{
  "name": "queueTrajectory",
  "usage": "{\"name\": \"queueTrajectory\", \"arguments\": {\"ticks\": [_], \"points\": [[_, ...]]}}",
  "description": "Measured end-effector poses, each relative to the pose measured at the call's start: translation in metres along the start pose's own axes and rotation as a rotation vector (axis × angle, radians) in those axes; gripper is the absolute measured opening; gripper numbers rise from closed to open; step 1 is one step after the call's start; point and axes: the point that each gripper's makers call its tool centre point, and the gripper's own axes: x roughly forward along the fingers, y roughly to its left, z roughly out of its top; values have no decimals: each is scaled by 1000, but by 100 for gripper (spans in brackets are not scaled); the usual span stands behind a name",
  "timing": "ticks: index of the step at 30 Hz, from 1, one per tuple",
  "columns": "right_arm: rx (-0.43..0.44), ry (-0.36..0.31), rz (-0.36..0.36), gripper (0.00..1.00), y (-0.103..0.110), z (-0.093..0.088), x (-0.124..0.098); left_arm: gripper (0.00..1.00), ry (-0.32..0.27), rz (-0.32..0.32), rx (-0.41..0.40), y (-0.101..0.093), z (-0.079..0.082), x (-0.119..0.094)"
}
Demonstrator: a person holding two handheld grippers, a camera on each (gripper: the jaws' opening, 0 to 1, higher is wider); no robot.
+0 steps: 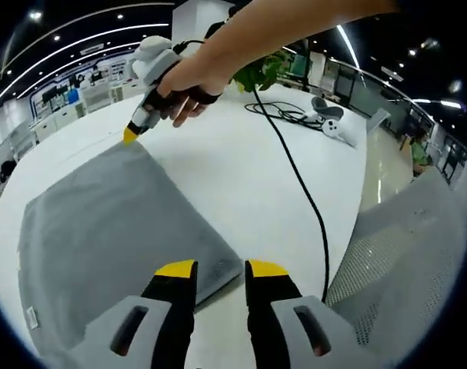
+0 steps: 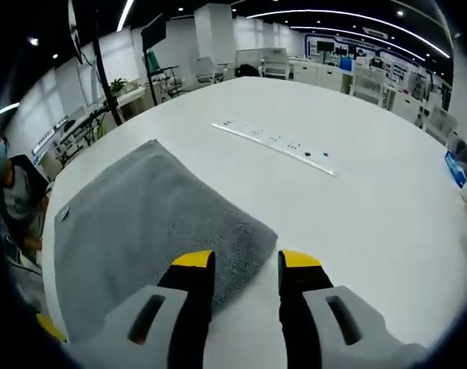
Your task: Fold the towel on the table until its edges align and the towel forms a compact rectangular stack.
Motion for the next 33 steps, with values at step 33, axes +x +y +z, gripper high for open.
{"name": "queueTrajectory", "arguments": {"ticks": [33], "points": [[49, 50, 6, 1, -16, -13, 31, 4, 85, 15, 50, -4, -18, 32]]}}
